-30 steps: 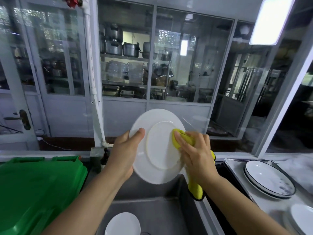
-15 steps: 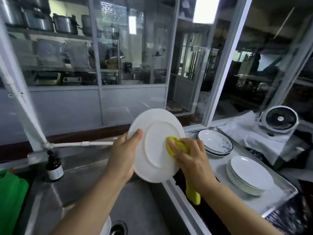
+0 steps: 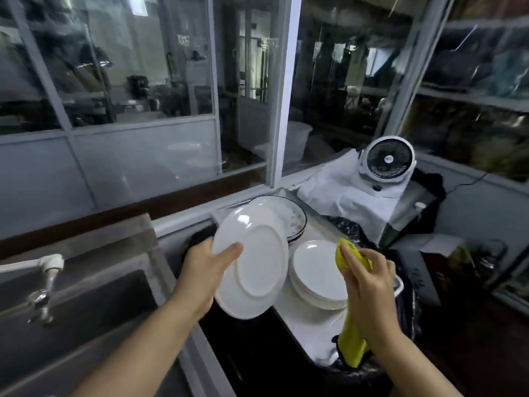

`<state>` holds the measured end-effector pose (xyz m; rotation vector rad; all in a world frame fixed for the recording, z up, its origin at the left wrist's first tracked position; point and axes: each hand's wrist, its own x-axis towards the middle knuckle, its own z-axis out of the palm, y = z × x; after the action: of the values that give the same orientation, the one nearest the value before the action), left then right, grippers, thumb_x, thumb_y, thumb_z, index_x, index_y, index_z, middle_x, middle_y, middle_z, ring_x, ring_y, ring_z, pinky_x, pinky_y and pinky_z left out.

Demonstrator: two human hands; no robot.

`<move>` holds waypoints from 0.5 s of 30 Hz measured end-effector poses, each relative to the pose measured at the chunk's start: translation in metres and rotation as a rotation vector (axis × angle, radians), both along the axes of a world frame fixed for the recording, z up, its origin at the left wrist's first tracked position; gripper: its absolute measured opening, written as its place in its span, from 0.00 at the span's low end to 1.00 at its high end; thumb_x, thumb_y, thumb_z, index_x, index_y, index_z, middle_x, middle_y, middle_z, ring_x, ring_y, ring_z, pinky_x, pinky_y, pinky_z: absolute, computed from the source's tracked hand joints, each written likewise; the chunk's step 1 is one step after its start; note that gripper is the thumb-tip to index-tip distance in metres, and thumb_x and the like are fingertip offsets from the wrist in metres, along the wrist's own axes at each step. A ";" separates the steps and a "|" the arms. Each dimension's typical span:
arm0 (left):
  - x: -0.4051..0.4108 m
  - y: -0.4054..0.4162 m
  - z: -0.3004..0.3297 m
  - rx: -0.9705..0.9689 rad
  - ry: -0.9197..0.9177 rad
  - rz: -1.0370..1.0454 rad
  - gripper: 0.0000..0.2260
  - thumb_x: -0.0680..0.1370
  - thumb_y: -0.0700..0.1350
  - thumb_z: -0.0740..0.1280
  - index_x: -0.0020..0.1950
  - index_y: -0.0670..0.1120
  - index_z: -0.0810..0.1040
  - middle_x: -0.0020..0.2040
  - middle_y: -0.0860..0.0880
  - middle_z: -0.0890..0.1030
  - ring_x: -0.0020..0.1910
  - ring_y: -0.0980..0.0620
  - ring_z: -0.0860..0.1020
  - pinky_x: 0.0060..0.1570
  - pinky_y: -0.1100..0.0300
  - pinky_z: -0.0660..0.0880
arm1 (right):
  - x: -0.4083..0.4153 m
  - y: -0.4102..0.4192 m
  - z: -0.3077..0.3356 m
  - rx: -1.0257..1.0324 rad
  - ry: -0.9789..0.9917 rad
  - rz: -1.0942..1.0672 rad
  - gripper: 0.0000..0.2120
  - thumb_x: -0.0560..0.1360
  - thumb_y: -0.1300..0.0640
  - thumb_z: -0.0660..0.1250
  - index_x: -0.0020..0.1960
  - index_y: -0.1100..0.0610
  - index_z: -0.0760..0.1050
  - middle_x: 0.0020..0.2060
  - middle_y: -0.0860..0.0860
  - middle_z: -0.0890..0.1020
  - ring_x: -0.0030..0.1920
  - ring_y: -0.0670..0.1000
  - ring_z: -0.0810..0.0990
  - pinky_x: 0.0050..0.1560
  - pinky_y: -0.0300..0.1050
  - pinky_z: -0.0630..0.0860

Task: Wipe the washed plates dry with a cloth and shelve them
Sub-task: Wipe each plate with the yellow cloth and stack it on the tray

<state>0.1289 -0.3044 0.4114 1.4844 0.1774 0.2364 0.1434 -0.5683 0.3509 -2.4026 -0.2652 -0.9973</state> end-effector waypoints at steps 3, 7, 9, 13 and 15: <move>0.044 -0.058 -0.023 0.225 -0.006 -0.049 0.01 0.74 0.43 0.71 0.44 0.49 0.81 0.40 0.52 0.84 0.46 0.48 0.82 0.46 0.56 0.77 | 0.019 -0.053 -0.016 0.016 0.042 -0.050 0.18 0.76 0.55 0.59 0.64 0.53 0.76 0.52 0.61 0.75 0.48 0.54 0.66 0.49 0.49 0.65; 0.086 -0.122 -0.051 0.683 -0.095 -0.111 0.08 0.75 0.50 0.69 0.52 0.51 0.82 0.45 0.52 0.84 0.48 0.50 0.81 0.47 0.58 0.74 | 0.041 -0.104 -0.031 0.055 0.090 -0.104 0.19 0.75 0.56 0.60 0.65 0.54 0.77 0.52 0.60 0.75 0.48 0.52 0.64 0.48 0.46 0.64; 0.103 -0.144 -0.066 0.960 -0.268 -0.121 0.09 0.77 0.48 0.67 0.56 0.52 0.81 0.47 0.53 0.84 0.47 0.53 0.80 0.41 0.62 0.71 | 0.050 -0.125 -0.039 0.059 0.113 -0.108 0.19 0.75 0.58 0.62 0.65 0.54 0.76 0.53 0.59 0.75 0.49 0.50 0.62 0.47 0.47 0.64; 0.135 -0.174 -0.105 1.284 -0.629 -0.295 0.12 0.70 0.51 0.60 0.52 0.53 0.75 0.42 0.54 0.85 0.37 0.55 0.83 0.24 0.66 0.75 | 0.065 -0.152 -0.051 0.083 0.154 -0.140 0.21 0.74 0.60 0.64 0.66 0.54 0.76 0.53 0.58 0.75 0.50 0.50 0.63 0.47 0.46 0.64; 0.146 -0.182 -0.131 1.376 -0.746 -0.291 0.12 0.70 0.49 0.59 0.53 0.50 0.71 0.42 0.51 0.85 0.36 0.53 0.83 0.23 0.63 0.76 | 0.071 -0.159 -0.055 0.090 0.159 -0.165 0.21 0.73 0.61 0.64 0.66 0.54 0.76 0.53 0.58 0.75 0.50 0.51 0.64 0.48 0.43 0.63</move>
<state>0.2752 -0.4867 0.2805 2.5944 -0.9896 0.7404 0.2143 -0.7273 0.2956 -2.4345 0.0347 -0.8618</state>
